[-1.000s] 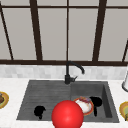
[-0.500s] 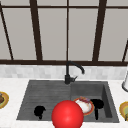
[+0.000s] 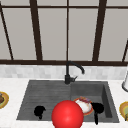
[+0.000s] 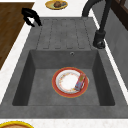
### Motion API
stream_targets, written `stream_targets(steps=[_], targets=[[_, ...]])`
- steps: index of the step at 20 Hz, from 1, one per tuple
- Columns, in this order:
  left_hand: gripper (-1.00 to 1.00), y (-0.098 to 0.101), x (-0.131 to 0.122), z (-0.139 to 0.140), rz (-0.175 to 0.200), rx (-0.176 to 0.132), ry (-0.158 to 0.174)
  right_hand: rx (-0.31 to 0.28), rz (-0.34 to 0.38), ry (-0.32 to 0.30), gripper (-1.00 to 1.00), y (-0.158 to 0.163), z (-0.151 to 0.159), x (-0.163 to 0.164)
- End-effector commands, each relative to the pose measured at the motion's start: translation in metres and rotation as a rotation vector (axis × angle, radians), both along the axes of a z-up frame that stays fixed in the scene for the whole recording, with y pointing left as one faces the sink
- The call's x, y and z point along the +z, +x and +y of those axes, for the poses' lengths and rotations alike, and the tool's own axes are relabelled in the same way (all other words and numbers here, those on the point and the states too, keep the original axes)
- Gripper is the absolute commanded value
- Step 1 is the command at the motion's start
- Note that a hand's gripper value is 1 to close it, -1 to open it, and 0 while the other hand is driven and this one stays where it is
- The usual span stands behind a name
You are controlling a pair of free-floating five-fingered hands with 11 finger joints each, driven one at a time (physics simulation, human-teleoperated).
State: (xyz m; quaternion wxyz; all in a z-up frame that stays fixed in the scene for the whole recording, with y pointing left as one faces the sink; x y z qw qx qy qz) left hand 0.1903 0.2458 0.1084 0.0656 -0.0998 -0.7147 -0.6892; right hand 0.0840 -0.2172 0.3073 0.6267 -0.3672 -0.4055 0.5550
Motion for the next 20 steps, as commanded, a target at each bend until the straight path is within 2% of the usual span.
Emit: stream_targets(steps=[1,3,5,7,8,11,13,14,19,20], targets=[[0.0,0.0,0.0,0.0,0.0,0.0,0.0,-0.035,0.012,0.0,-1.0,-0.025,0.009,0.004],[0.0,0.0,0.0,0.0,0.0,0.0,0.0,-0.04,0.02,-0.02,-1.0,-0.03,0.021,-0.001],[0.0,0.0,0.0,0.0,0.0,0.0,0.0,-0.021,0.007,-0.052,-1.0,-0.01,0.027,-0.02],[0.0,0.0,0.0,0.0,0.0,0.0,0.0,-0.02,0.002,-0.043,-1.0,0.002,0.018,-0.026],[0.0,0.0,0.0,0.0,0.0,0.0,0.0,-0.021,0.013,-0.015,-1.0,0.002,0.015,-0.02],[0.0,0.0,0.0,0.0,0.0,0.0,0.0,-0.017,0.006,0.01,-1.0,-0.007,0.006,-0.017],[0.0,0.0,0.0,0.0,0.0,0.0,0.0,-0.064,-0.017,0.01,-1.0,-0.008,0.003,-0.017],[0.0,0.0,0.0,0.0,0.0,0.0,0.0,-0.004,0.027,0.013,-1.0,0.005,0.008,-0.021],[0.0,0.0,0.0,0.0,0.0,0.0,0.0,-0.005,0.014,0.0,-1.0,0.003,0.005,-0.021],[-1.0,0.0,0.0,0.0,-0.005,0.0,0.0,-0.005,0.017,-0.001,0.0,0.004,0.004,-0.02]])
